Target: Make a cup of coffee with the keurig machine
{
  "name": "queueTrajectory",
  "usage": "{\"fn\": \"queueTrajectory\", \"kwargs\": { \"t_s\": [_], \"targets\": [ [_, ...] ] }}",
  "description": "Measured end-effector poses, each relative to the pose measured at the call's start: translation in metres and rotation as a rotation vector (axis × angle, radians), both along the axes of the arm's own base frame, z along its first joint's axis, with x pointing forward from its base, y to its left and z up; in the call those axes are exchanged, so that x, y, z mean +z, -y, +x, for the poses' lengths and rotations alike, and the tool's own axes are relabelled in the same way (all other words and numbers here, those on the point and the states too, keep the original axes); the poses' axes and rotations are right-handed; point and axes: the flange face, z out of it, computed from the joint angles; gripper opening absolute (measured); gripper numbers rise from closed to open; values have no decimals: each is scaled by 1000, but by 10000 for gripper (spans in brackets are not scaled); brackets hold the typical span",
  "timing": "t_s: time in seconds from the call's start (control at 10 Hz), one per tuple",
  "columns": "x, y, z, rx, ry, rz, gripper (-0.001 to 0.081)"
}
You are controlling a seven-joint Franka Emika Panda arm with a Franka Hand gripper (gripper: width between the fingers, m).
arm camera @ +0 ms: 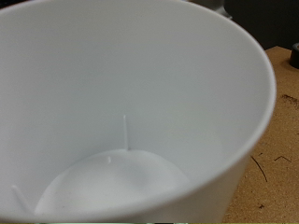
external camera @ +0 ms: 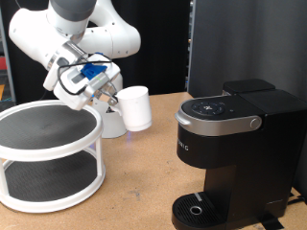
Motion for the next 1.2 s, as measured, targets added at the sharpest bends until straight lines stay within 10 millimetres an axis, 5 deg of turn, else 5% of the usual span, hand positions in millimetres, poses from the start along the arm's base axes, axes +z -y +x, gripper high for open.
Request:
{"fn": "queueTrajectory", "kwargs": {
  "t_s": [1.2],
  "targets": [
    [-118,-32,13,-32,-54,-173,74]
  ]
}}
